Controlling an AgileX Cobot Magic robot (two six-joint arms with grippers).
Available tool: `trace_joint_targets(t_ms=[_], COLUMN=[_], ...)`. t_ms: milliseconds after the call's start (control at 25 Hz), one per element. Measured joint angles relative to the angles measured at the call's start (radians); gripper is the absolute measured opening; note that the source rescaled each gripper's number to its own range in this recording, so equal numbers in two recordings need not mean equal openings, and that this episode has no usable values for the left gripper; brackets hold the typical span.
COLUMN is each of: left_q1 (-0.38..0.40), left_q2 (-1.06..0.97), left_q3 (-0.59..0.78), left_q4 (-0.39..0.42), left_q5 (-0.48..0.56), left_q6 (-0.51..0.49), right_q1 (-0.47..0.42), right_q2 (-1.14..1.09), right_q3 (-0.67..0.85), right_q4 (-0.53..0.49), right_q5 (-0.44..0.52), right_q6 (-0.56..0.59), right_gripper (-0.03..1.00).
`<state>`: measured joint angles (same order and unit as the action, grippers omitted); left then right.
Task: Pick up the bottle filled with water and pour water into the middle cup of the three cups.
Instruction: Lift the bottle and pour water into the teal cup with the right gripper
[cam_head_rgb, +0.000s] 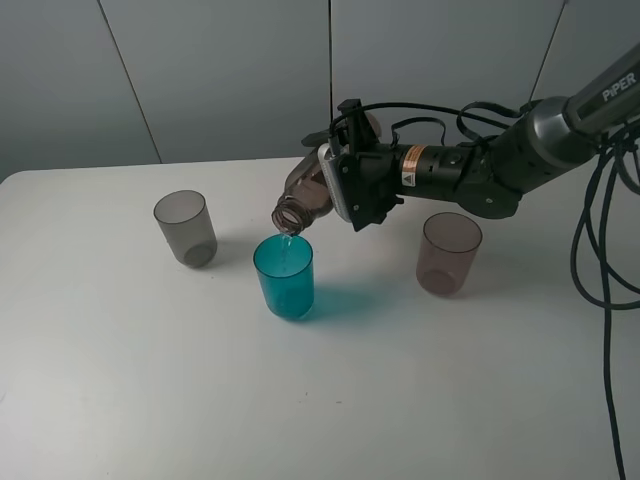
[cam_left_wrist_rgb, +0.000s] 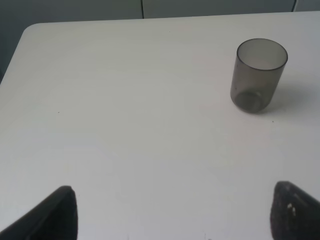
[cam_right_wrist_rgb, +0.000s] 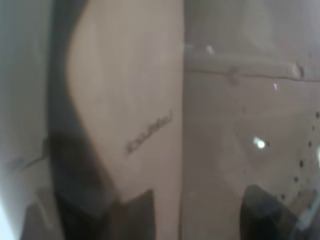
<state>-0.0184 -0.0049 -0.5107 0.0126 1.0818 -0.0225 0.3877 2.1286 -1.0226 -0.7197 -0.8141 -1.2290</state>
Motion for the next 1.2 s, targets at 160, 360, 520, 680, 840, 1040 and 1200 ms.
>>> trace_joint_targets(t_ms=[160,360,520,680,840,1040,1200], left_q1=[0.000,0.000,0.000,0.000,0.000,0.000,0.000], left_q2=[0.000,0.000,0.000,0.000,0.000,0.000,0.000], left_q3=[0.000,0.000,0.000,0.000,0.000,0.000,0.000], left_q4=[0.000,0.000,0.000,0.000,0.000,0.000,0.000], left_q5=[0.000,0.000,0.000,0.000,0.000,0.000,0.000], left_q6=[0.000,0.000,0.000,0.000,0.000,0.000,0.000], right_q1=[0.000,0.000,0.000,0.000,0.000,0.000,0.000], right_q2=[0.000,0.000,0.000,0.000,0.000,0.000,0.000], right_q3=[0.000,0.000,0.000,0.000,0.000,0.000,0.000], right_q4=[0.011,0.020,0.024,0.026,0.026,0.026,0.026], right_q5=[-0.002,-0.002,-0.002,-0.004,-0.010,-0.027,-0.040], right_q6=[-0.024,-0.044,-0.051,-0.086,-0.099,-0.121,-0.145], right_gripper=[0.04,0.04,0.04,0.04,0.04,0.04,0.04])
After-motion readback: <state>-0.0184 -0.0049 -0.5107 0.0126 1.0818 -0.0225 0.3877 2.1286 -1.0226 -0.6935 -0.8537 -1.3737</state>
